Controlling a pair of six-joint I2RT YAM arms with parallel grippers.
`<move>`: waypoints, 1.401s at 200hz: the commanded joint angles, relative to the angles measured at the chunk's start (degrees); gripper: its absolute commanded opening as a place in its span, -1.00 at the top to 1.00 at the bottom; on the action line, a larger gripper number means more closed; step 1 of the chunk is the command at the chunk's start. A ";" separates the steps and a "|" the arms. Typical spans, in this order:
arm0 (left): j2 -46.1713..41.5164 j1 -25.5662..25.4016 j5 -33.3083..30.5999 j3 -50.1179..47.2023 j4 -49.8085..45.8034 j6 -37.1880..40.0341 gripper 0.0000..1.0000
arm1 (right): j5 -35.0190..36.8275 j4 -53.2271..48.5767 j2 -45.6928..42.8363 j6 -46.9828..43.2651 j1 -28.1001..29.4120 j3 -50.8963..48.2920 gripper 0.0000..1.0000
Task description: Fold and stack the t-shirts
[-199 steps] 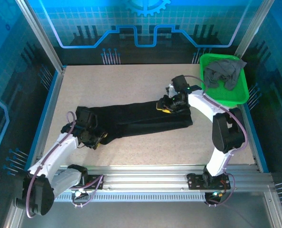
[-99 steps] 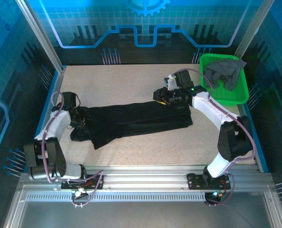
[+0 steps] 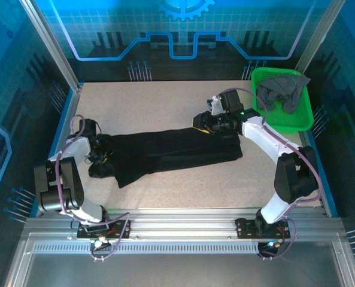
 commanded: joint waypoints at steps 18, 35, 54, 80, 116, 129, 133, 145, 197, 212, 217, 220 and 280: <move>0.13 0.30 2.38 -3.08 3.67 0.86 0.33 | -1.21 -0.85 -1.14 0.45 0.14 0.18 0.12; -0.19 0.31 3.20 -2.88 3.93 0.52 0.38 | -1.21 -1.01 -0.94 0.41 0.14 0.18 0.12; -1.79 0.21 3.74 -2.93 3.28 0.07 0.43 | -1.14 -1.19 -0.76 0.30 0.14 0.11 0.12; -4.12 0.11 4.77 -3.83 2.12 -1.06 0.49 | -0.93 -1.10 -0.52 0.41 0.13 -0.21 0.12; -5.39 0.13 5.49 -4.47 1.58 -1.45 0.80 | -0.95 -1.34 0.42 0.38 0.13 0.33 0.14; -5.96 0.12 4.88 -4.03 0.43 -1.44 0.93 | -0.87 -1.55 0.60 0.23 0.14 0.62 0.14; -6.11 0.14 4.67 -3.83 0.12 -1.44 0.98 | -0.83 -1.69 0.73 0.14 0.14 0.75 0.15; -6.79 0.13 4.01 -3.21 -1.41 -1.37 1.00 | -0.66 -1.96 0.90 0.21 0.12 0.88 0.15; -7.98 0.12 0.60 3.09 -9.91 -5.65 1.00 | -0.16 -2.77 1.04 0.14 -0.04 0.97 0.17; -6.50 0.12 0.26 5.96 -11.71 -6.19 1.00 | -0.18 -2.86 1.17 0.19 -0.12 1.06 0.17; -5.75 0.12 0.06 7.22 -12.56 -6.14 1.00 | -0.20 -2.95 1.25 0.11 -0.14 1.06 0.17; -5.31 0.12 -0.04 8.03 -13.06 -6.03 1.00 | -0.24 -3.02 1.26 0.12 -0.13 1.11 0.17; 5.75 0.12 -0.80 22.76 -20.44 -3.58 1.00 | -0.42 -3.13 0.78 0.03 -0.56 0.22 0.18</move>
